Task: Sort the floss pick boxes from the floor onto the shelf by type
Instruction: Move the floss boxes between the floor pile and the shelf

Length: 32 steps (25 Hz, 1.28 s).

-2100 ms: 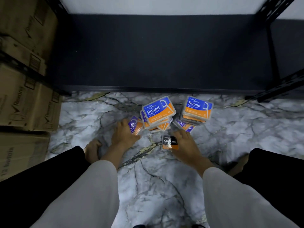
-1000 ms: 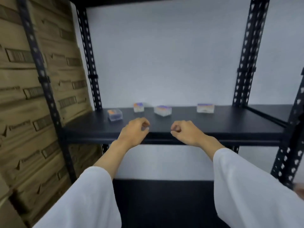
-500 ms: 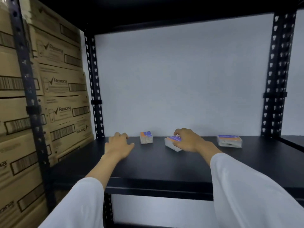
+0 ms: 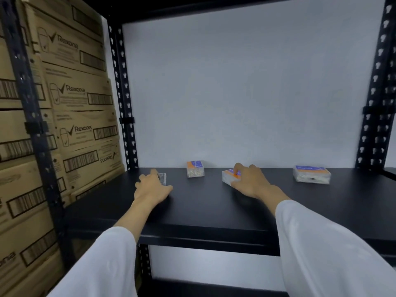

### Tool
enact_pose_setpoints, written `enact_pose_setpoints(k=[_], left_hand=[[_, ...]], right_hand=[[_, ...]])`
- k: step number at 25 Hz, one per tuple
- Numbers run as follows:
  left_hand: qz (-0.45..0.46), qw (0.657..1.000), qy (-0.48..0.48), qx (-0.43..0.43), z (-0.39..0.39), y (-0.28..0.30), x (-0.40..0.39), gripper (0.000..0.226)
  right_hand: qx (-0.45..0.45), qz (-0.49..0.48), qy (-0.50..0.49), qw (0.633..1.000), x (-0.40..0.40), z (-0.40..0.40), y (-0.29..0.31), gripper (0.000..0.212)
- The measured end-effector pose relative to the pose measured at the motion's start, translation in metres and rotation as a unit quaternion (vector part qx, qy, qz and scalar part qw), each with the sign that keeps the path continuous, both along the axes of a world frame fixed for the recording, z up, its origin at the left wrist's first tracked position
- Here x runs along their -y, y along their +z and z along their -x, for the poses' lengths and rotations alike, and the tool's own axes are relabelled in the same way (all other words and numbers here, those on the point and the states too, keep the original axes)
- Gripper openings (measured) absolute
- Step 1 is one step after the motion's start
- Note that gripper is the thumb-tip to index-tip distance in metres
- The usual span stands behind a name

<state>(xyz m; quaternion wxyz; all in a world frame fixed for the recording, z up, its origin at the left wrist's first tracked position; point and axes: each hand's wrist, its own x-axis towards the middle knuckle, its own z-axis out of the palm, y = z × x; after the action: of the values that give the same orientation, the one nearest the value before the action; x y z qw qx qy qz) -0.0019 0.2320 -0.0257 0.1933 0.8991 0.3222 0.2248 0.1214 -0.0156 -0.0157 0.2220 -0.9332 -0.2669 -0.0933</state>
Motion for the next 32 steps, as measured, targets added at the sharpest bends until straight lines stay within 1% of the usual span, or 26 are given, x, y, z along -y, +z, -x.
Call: enact_pose_setpoints(k=[2, 5, 7, 12, 15, 18, 21, 24, 30, 32], left_hand=[[-0.001, 1.000, -0.017, 0.021, 0.012, 0.001, 0.007, 0.056], [-0.002, 0.996, -0.052, 0.069, 0.035, 0.006, 0.023, 0.053], [0.002, 0.992, -0.074, 0.106, 0.057, 0.010, 0.042, 0.051], [-0.007, 0.976, -0.123, 0.179, 0.123, 0.009, 0.103, 0.053], [-0.015, 0.969, -0.142, 0.202, 0.163, -0.001, 0.132, 0.052], [0.000, 0.966, -0.144, 0.217, 0.199, -0.019, 0.156, 0.052], [0.017, 0.964, -0.146, 0.220, 0.224, -0.050, 0.176, 0.052], [0.042, 0.966, -0.152, 0.203, 0.238, -0.093, 0.191, 0.052], [0.095, 0.982, -0.143, 0.083, 0.241, -0.218, 0.203, 0.054], [0.121, 0.982, -0.141, 0.036, 0.239, -0.266, 0.207, 0.054]], right_hand=[[-0.012, -0.020, 0.000, 1.000, 0.007, 0.013, 0.002, 0.033], [-0.018, -0.025, 0.007, 1.000, 0.020, 0.041, 0.005, 0.041], [-0.020, -0.023, 0.012, 0.999, 0.032, 0.067, 0.009, 0.048], [-0.018, -0.037, 0.027, 0.999, 0.070, 0.136, 0.019, 0.056], [-0.005, -0.046, 0.038, 0.998, 0.093, 0.174, 0.019, 0.056], [-0.010, -0.057, 0.045, 0.997, 0.114, 0.211, 0.006, 0.055], [-0.019, -0.062, 0.058, 0.996, 0.131, 0.241, -0.023, 0.057], [-0.050, -0.056, 0.064, 0.995, 0.143, 0.262, -0.070, 0.062], [-0.137, -0.005, 0.042, 0.990, 0.163, 0.278, -0.197, 0.074], [-0.167, 0.018, 0.023, 0.986, 0.169, 0.276, -0.247, 0.069]])
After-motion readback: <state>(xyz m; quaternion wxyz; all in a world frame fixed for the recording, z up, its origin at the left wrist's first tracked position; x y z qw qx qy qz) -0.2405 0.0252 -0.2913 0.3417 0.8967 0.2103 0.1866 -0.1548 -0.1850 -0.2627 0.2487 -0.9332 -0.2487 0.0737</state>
